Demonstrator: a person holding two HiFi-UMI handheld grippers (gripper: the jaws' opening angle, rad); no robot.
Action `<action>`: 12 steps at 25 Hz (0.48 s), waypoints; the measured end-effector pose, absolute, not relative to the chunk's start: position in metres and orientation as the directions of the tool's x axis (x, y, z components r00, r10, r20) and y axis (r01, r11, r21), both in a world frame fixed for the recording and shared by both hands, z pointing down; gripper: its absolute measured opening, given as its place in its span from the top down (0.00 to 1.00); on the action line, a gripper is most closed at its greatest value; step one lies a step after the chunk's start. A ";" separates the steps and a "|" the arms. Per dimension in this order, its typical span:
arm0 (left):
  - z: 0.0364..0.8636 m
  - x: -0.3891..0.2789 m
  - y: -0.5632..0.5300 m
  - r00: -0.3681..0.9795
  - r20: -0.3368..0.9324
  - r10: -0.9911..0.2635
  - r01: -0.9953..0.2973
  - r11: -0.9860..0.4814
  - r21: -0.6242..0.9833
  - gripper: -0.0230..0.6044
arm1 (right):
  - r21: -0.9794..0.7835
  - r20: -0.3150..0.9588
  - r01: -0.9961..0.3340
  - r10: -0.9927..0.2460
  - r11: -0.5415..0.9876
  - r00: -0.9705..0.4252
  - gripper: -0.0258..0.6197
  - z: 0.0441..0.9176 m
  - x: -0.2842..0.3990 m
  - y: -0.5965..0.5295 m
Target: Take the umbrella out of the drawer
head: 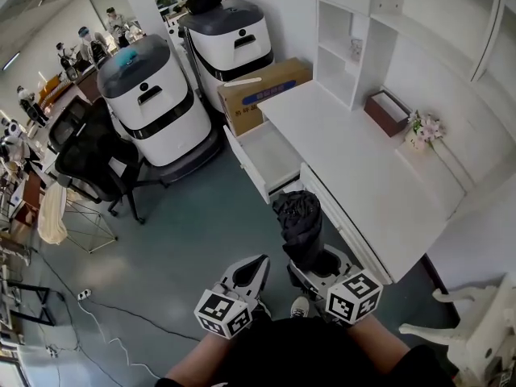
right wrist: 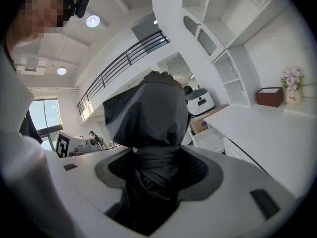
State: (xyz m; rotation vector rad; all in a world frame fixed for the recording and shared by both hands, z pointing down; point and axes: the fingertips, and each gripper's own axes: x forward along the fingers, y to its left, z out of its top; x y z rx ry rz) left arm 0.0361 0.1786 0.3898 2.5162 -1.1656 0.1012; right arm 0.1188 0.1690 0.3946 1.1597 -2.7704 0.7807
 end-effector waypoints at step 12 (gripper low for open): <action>0.385 0.037 0.182 0.664 0.218 -0.715 -0.744 -0.604 0.285 0.97 | -0.435 0.217 -0.675 -0.658 0.596 -0.721 0.57 0.393 0.115 0.173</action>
